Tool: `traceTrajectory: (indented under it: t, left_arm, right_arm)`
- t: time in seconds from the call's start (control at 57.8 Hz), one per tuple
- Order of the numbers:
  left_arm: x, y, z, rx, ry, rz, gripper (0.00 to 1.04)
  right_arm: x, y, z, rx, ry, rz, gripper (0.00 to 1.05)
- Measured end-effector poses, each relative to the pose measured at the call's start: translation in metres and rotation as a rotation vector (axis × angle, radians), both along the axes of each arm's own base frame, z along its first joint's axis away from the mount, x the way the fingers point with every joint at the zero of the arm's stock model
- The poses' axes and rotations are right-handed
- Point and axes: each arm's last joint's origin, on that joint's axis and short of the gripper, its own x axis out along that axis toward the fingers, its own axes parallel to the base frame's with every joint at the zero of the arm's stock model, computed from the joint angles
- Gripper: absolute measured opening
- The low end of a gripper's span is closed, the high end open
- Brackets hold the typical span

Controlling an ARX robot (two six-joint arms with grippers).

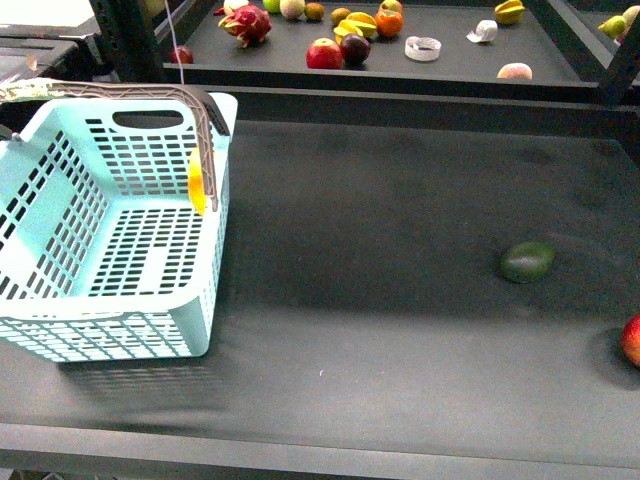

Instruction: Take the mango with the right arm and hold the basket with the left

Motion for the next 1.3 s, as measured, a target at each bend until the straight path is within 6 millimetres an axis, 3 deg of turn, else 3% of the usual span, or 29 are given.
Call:
traceTrajectory:
  t: [1.107, 1.297]
  left_arm:
    - [-0.046, 0.0, 0.004, 0.013, -0.013, 0.0, 0.02]
    - [-0.047, 0.0, 0.004, 0.013, -0.017, 0.0, 0.02]
  right_arm:
    - [0.0, 0.0, 0.0, 0.0, 0.0, 0.0, 0.96]
    - [0.0, 0.0, 0.0, 0.0, 0.0, 0.0, 0.96]
